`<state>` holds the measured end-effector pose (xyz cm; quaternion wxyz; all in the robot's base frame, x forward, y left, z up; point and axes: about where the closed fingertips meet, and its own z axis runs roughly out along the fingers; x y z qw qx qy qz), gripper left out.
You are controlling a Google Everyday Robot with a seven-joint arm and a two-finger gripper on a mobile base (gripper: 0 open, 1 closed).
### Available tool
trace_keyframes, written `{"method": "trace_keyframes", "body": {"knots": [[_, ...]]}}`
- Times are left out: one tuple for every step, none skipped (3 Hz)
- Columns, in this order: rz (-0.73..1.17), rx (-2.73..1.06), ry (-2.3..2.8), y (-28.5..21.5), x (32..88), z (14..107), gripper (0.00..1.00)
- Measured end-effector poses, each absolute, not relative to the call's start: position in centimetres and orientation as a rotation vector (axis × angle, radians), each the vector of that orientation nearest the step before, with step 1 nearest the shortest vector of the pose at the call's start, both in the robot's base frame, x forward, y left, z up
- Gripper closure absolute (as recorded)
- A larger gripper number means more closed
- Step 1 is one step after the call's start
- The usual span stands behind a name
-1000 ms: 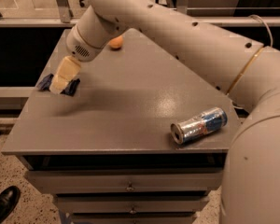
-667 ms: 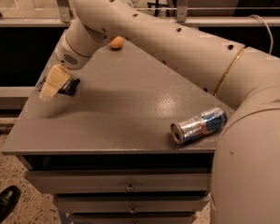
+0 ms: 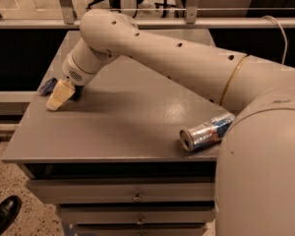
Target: Pick rxbar blueberry
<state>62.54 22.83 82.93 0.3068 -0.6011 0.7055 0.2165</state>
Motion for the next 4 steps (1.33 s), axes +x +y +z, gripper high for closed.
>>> {"method": "trace_keyframes", "body": {"knots": [[0.572,-1.574,1.881,22.79,62.76,82.49,0.56],[0.572,-1.574,1.881,22.78,62.76,82.9,0.87],[0.572,-1.574,1.881,22.78,62.76,82.91,1.0],[0.572,-1.574,1.881,22.78,62.77,83.17,1.0]]}}
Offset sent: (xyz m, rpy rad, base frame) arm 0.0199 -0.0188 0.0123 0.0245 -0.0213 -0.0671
